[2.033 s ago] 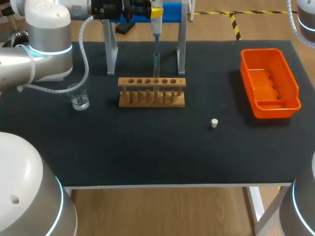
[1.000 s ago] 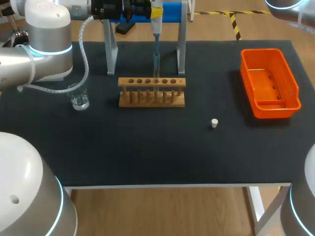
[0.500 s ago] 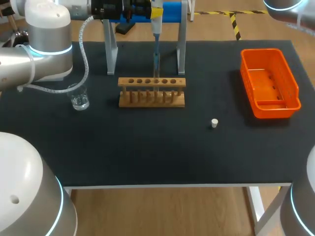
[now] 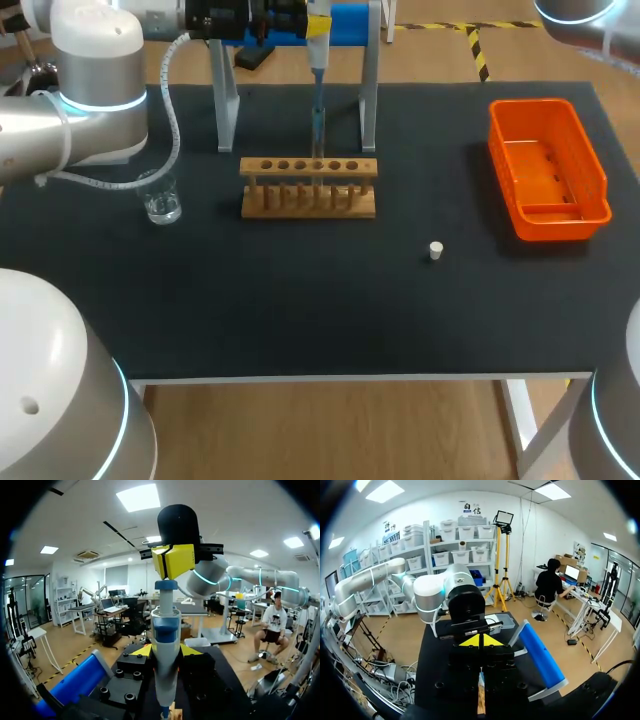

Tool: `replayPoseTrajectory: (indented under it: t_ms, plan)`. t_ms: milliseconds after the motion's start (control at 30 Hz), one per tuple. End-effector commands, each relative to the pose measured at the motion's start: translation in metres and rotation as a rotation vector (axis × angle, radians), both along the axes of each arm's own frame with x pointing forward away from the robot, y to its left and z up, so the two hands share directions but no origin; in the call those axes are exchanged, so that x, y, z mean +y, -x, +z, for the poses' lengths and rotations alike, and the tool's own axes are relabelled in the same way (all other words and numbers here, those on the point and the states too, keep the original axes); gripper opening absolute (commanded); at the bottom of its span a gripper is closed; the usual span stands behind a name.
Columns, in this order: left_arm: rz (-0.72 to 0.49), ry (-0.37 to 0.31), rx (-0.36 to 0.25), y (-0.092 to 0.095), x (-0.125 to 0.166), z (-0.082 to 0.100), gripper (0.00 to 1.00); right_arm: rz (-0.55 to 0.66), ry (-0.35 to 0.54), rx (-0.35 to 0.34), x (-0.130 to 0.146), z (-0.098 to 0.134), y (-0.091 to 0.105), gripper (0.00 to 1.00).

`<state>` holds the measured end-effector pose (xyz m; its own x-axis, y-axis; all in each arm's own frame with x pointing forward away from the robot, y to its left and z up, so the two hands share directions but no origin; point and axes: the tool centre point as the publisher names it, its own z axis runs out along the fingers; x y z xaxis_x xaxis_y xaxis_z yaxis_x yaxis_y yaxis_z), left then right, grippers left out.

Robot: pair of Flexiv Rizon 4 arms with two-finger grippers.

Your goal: Invert the test tube, pick up the pipette, mount the tip to pipette, aspirate from beaker and dispense into the tube, eject the tip, return the pipette, and cap with the stopper.

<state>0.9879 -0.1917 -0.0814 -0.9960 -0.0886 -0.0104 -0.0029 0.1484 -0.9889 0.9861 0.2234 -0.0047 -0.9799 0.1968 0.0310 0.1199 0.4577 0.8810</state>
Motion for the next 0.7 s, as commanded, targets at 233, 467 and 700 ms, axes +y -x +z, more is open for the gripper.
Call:
replayPoseTrajectory:
  t_ms: [233, 467, 700]
  plan:
    - [0.001, 0.001, -0.002, 0.001, 0.001, 0.000, 0.00, 0.005, 0.015, 0.012, -0.002, -0.006, 0.002, 0.00]
    - [0.001, 0.001, -0.002, 0.001, 0.001, 0.000, 0.00, 0.010, 0.018, 0.022, -0.004, -0.011, 0.004, 0.00]
    - [0.001, 0.001, -0.002, 0.001, 0.001, 0.000, 0.00, 0.010, 0.022, 0.031, -0.006, -0.015, 0.005, 0.00]
